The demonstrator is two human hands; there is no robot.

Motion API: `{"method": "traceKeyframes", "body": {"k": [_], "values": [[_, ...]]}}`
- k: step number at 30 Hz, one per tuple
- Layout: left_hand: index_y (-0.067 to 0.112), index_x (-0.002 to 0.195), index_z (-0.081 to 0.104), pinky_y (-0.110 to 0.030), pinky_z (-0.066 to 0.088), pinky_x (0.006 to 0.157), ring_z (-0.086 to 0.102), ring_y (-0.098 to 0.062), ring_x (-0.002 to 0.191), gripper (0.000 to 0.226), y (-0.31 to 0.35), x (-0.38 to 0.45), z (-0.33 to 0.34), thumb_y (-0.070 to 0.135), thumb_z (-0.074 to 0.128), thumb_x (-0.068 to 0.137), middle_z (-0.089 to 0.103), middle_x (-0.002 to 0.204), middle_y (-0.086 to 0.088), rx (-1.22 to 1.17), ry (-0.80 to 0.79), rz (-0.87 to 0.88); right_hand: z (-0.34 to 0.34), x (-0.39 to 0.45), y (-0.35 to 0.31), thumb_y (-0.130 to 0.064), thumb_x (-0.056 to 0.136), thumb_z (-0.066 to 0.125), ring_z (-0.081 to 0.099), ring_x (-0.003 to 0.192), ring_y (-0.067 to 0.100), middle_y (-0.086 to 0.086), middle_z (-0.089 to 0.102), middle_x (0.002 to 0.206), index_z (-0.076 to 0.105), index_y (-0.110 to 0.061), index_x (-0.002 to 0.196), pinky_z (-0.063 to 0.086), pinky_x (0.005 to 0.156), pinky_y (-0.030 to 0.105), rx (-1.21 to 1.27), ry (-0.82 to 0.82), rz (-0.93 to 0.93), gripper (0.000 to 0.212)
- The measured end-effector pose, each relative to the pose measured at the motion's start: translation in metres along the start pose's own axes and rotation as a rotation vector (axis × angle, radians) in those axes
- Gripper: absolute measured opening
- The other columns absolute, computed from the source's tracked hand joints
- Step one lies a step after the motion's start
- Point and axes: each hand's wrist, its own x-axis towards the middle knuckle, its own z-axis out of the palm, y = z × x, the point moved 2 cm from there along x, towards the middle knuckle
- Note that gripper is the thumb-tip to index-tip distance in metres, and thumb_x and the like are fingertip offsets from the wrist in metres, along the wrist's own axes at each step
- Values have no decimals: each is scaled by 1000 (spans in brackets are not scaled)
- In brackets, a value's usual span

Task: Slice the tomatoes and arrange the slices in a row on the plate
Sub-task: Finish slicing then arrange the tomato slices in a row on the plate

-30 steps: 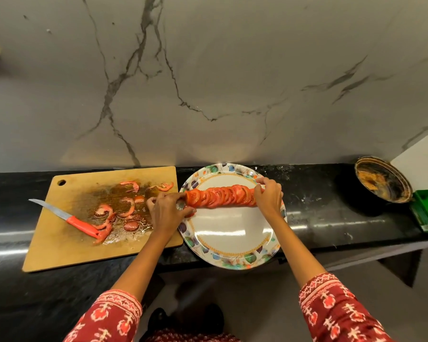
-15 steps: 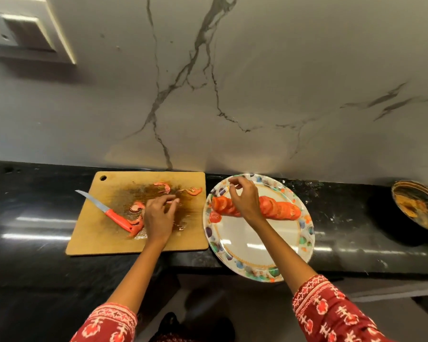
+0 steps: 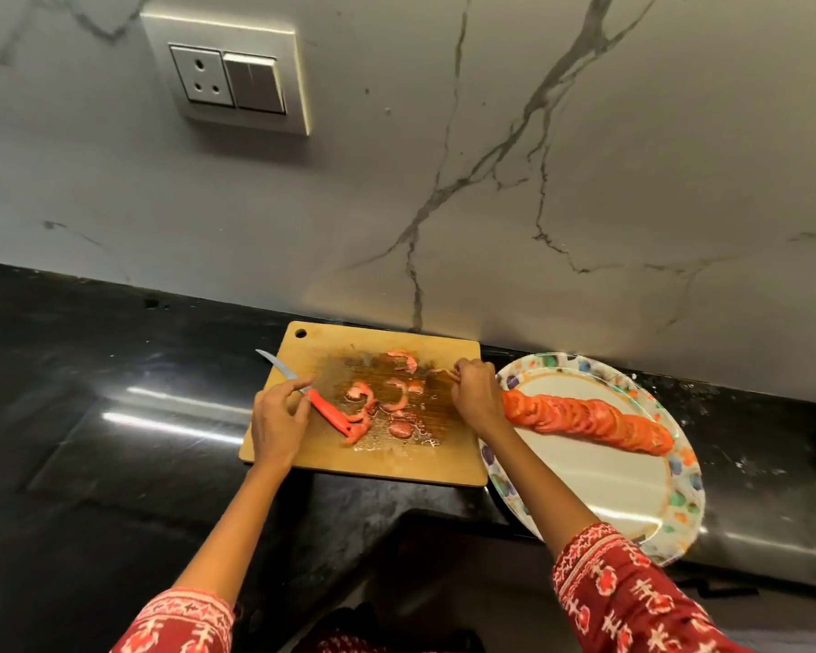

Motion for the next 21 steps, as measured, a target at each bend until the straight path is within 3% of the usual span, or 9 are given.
{"method": "traceKeyframes", "body": {"k": [5,9,12,17,21], "values": [[16,98,71,-48,46,84,58,-29,98,18,-8,5,1,10,66,82,70,97,-5,32,-51,-2,4,3,-9,-2,95,42,50,108,29,18,58,112,60,-1,110,45,82,33,-91,-68,5,23],[15,98,71,-44,41,89,55,-25,101,19,0,-1,11,8,66,81,69,101,-3,44,-85,52,2,5,-18,-9,90,56,57,99,28,16,61,107,58,-1,110,45,73,29,-71,-168,-25,22],[15,98,70,-42,38,86,53,-25,102,19,5,-2,16,7,65,82,68,102,-3,30,-94,60,-1,-2,-16,-7,88,58,60,94,27,15,61,104,56,-2,110,41,67,26,-1,-144,-15,23],[16,99,70,-42,36,86,52,-25,103,19,13,2,23,8,64,83,68,101,-2,0,-105,72,-5,-11,-10,-8,90,55,62,88,25,15,64,98,54,-5,113,46,68,26,68,-43,-77,23],[15,99,70,-43,36,88,52,-25,105,19,21,2,29,8,64,83,68,101,-3,-10,-112,83,-2,-10,-11,-10,88,58,53,104,25,13,56,114,47,-6,121,43,77,26,-47,-115,-109,34]]}}
